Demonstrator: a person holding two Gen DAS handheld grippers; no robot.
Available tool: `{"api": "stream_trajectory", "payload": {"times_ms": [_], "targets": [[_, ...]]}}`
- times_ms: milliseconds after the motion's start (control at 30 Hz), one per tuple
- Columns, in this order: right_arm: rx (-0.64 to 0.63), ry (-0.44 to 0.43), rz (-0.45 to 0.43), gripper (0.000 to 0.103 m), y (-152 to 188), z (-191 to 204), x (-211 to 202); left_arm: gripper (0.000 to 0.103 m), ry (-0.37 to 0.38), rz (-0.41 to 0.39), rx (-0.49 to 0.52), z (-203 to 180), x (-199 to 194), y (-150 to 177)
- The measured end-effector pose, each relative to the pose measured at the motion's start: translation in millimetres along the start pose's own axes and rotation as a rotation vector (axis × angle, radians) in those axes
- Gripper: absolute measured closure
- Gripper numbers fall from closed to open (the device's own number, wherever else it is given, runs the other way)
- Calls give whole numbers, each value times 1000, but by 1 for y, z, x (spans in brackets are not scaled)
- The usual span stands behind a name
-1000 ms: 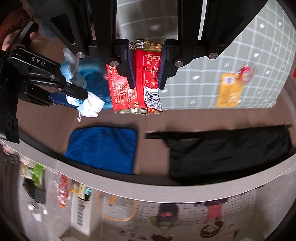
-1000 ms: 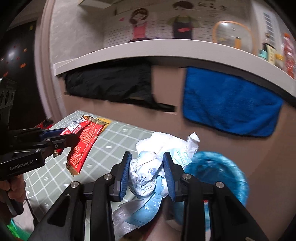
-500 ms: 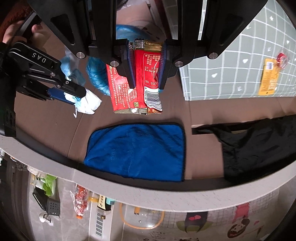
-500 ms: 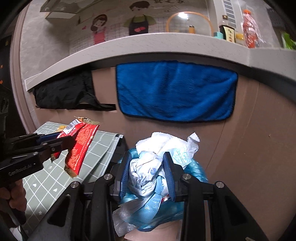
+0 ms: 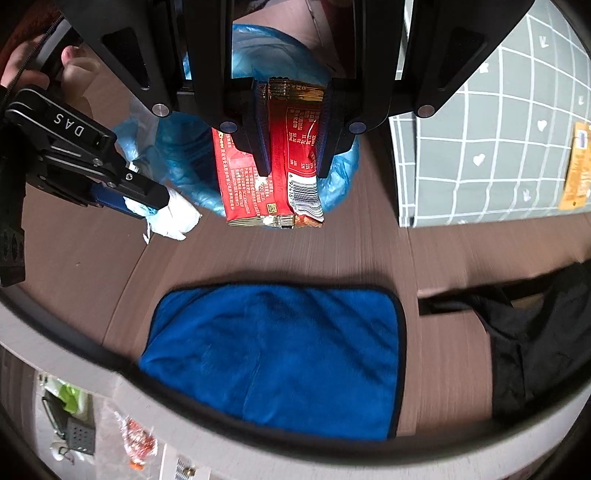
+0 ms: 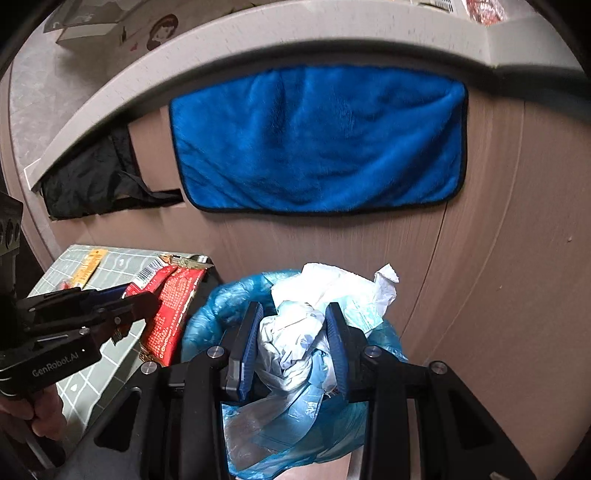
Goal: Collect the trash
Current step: 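Carry the red wrapper and crumpled tissue over the bin and open both tools, then move both tools back to the table and grasp the red tape roll with the right tool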
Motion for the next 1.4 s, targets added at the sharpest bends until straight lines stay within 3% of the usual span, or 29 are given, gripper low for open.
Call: {"api": "stream_trajectory", "payload": {"times_ms": [267, 367, 533, 667, 867, 967, 1100, 1200, 1400], "targets": [[42, -17, 68, 71, 2, -14, 41, 78, 19, 51, -13, 2, 39, 0], [63, -51, 89, 68, 5, -18, 53, 77, 74, 72, -39, 6, 51, 1], [127, -90, 129, 57, 13, -30, 65, 58, 104, 78, -128, 21, 60, 8], [104, -60, 120, 56, 16, -29, 63, 56, 119, 52, -158, 28, 54, 6], [93, -71, 96, 55, 14, -18, 46, 56, 55, 30, -136, 39, 23, 7], [62, -78, 78, 55, 13, -1, 32, 56, -9, 10, -121, 60, -9, 23], [-5, -91, 51, 55, 11, 40, 11, 56, -154, 1, -131, 113, -66, 61], [-55, -130, 58, 55, 10, 84, 1, 56, -267, 0, -196, 170, -116, 92], [-121, -286, 116, 55, 12, 194, -1, 56, -415, 2, -357, 276, -197, 155]]}}
Point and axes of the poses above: each gripper's, at about its wrist camera, not at the fingertips, and x roughly the way its jaws point, z to its left, y to its underside, the point moved 2 cm from there along x, roughly the way its jaws point, and after that the axes turned 13 degrees about x, right-handed, at the moved point
